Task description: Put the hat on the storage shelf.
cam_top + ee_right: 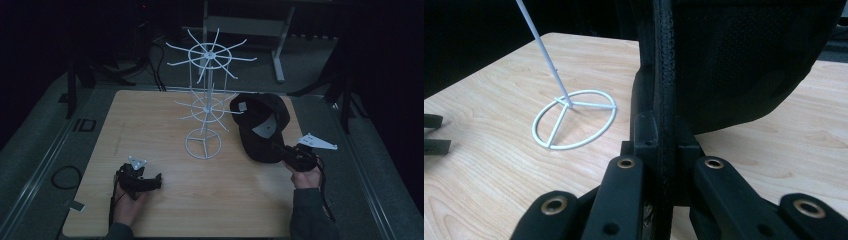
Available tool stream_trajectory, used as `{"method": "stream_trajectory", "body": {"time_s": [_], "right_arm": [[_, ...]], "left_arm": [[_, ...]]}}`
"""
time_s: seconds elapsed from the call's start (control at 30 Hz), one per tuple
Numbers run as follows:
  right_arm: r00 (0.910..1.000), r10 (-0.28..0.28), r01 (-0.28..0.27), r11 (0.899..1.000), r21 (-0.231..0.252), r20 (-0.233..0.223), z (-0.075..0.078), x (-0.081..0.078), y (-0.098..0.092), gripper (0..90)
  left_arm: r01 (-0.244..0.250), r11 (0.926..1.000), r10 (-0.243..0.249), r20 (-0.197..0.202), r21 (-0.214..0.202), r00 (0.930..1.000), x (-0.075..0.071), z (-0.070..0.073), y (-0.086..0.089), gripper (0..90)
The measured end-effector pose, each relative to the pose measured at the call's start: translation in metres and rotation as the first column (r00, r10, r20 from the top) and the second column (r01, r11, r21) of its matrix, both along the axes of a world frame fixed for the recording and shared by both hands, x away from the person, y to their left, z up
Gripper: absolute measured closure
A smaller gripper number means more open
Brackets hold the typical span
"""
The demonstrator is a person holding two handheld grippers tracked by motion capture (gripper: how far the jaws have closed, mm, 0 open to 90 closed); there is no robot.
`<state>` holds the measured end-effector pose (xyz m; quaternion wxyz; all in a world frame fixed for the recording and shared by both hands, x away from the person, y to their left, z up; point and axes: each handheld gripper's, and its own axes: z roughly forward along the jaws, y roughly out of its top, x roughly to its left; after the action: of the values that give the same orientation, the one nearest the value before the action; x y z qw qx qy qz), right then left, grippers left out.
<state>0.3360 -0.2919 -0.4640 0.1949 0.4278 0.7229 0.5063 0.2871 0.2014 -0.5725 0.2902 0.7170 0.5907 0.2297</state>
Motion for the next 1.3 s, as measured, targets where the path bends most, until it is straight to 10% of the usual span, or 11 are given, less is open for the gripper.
{"method": "stream_trajectory", "body": {"time_s": [1.3], "right_arm": [[0.9984, -0.002, 0.003, 1.000, -0.005, 0.056, 0.025, 0.006, 0.005, 86.3]], "left_arm": [[0.000, 1.0000, 0.000, 0.000, 0.000, 1.0000, 0.000, 0.000, 0.000, 0.2]]}}
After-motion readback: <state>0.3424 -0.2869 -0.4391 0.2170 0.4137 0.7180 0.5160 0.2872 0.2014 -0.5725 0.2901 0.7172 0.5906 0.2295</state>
